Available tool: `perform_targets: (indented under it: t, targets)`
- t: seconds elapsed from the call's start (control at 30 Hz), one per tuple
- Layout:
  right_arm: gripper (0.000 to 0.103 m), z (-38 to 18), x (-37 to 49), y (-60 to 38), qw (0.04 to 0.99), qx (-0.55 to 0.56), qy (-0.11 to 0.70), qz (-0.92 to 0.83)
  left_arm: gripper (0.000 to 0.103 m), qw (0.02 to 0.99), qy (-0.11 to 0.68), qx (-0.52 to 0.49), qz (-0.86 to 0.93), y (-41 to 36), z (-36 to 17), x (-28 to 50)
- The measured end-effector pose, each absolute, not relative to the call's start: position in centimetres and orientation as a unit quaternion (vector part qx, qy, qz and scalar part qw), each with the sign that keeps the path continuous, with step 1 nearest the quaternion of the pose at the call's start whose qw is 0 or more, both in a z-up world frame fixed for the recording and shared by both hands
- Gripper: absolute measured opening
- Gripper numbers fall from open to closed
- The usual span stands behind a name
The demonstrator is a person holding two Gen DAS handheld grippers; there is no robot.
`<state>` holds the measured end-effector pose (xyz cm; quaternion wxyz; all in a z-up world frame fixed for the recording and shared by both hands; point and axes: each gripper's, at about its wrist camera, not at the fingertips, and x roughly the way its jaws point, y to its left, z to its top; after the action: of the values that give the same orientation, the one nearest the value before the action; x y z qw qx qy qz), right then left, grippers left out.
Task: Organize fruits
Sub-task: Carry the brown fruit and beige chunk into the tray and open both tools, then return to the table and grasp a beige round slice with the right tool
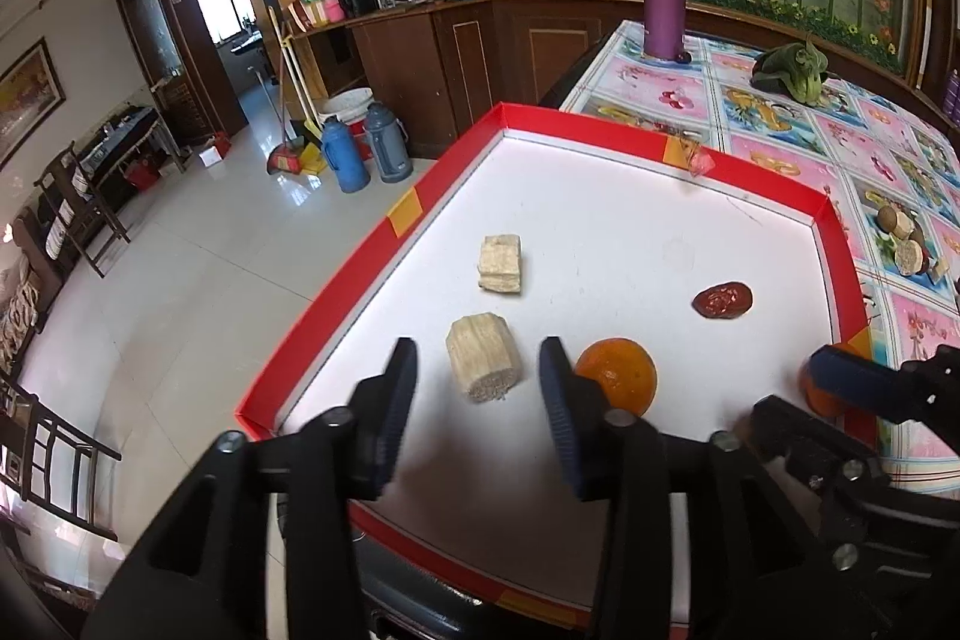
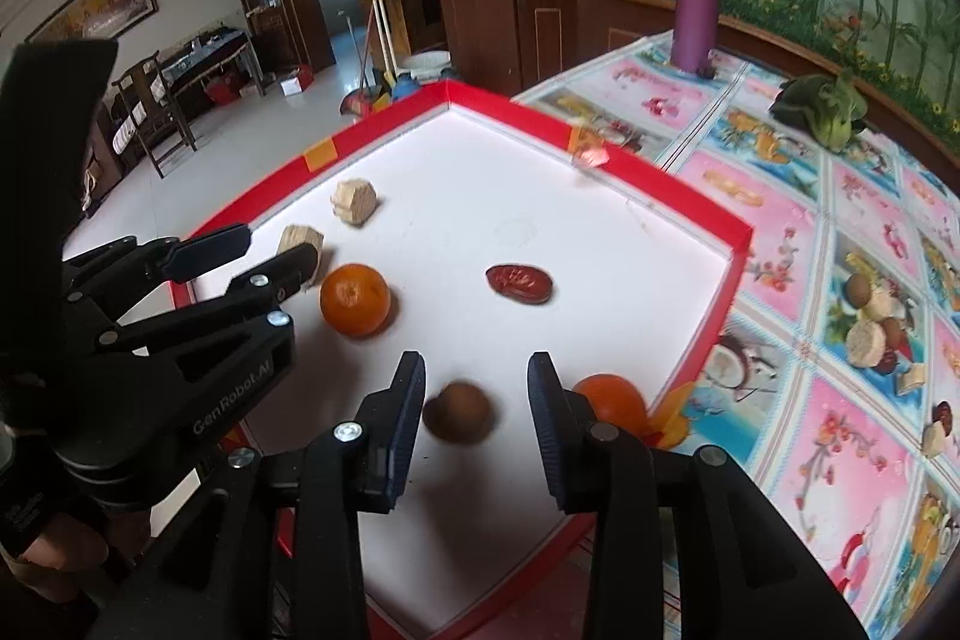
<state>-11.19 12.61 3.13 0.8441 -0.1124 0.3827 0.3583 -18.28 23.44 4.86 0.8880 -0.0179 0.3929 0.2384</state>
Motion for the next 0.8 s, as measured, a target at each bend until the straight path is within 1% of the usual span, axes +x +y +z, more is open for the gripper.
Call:
perform_targets:
  t: [0.07,0.1,0.13,0.17,0.2,0.23,0.3,0.37,0.47,0.53,0.8]
  targets:
    - [0.035,3.7,-11.4,12.1,0.849,-0.109,0.375,0.356,0.047,0.89,0.388,-0.015,0.239,23.1,5.3,-18.4]
    - [0.035,3.9,-11.5,11.8,0.851,-0.108,0.371,0.355,0.05,0.89,0.387,-0.016,0.239,23.0,5.5,-18.5]
    - [0.035,4.2,-11.6,11.3,0.855,-0.107,0.366,0.352,0.058,0.891,0.386,-0.016,0.239,22.8,5.7,-18.5]
    - [0.035,4.5,-11.7,10.8,0.857,-0.106,0.362,0.35,0.063,0.892,0.383,-0.016,0.239,22.6,6.0,-18.6]
    - [0.035,4.7,-11.7,10.0,0.86,-0.103,0.359,0.348,0.072,0.895,0.377,-0.014,0.239,22.3,6.3,-18.8]
    - [0.036,5.0,-11.6,9.1,0.864,-0.096,0.355,0.345,0.077,0.898,0.371,-0.011,0.237,21.9,6.7,-19.0]
    - [0.039,5.2,-11.3,7.2,0.872,-0.085,0.35,0.331,0.08,0.905,0.361,-0.006,0.225,20.8,7.3,-19.2]
    - [0.041,5.3,-11.0,4.6,0.881,-0.075,0.347,0.312,0.08,0.91,0.356,0.0,0.21,19.6,7.8,-19.1]
    - [0.041,4.9,-10.2,0.6,0.895,-0.06,0.349,0.273,0.081,0.918,0.353,0.012,0.18,17.6,8.3,-18.7]
    - [0.041,4.5,-9.4,-2.4,0.902,-0.047,0.356,0.242,0.084,0.922,0.354,0.026,0.155,15.7,8.5,-18.2]
    - [0.041,3.4,-7.1,-11.5,0.913,-0.003,0.374,0.161,0.085,0.921,0.379,0.052,0.07,10.0,8.7,-15.8]
